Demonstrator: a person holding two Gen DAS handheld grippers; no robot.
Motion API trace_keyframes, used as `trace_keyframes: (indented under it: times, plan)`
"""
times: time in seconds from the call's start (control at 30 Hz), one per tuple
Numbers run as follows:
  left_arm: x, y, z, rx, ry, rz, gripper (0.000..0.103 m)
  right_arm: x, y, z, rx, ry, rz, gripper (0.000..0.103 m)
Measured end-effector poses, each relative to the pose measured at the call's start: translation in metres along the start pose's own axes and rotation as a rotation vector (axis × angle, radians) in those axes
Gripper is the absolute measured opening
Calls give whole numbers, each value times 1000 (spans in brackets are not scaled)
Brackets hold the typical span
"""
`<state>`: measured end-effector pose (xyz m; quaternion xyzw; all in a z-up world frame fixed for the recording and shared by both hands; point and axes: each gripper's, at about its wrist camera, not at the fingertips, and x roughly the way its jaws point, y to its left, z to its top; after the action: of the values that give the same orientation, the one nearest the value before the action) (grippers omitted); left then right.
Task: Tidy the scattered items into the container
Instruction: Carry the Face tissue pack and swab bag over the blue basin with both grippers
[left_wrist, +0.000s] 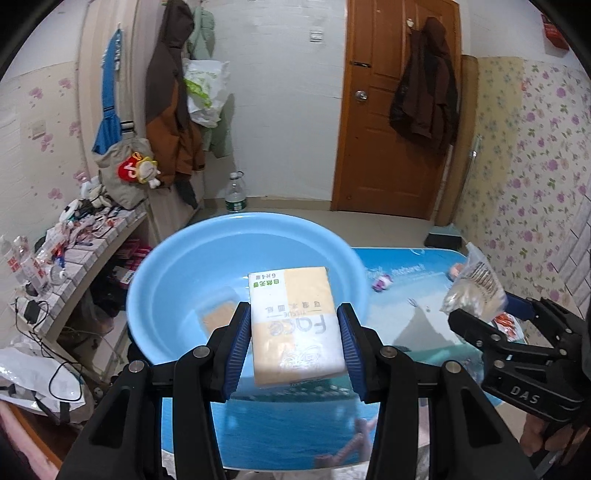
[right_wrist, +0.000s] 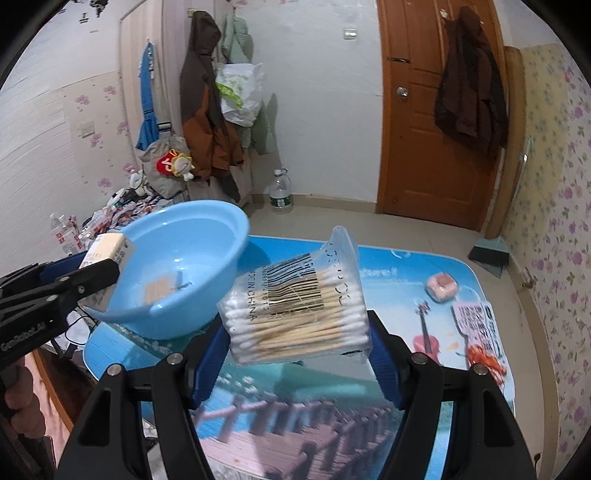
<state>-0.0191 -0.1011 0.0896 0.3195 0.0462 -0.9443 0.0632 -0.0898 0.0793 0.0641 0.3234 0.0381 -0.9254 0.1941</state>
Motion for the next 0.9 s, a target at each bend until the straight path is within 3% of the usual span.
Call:
trace_keyframes:
  times: [0.5,0.9]
  plan:
    - [15,61,11,-39,7,58,45,35,83,37,-90,-8,93,72]
    - [51,80,7,-40,66,60,45,74,111,47,-109,28,106,72]
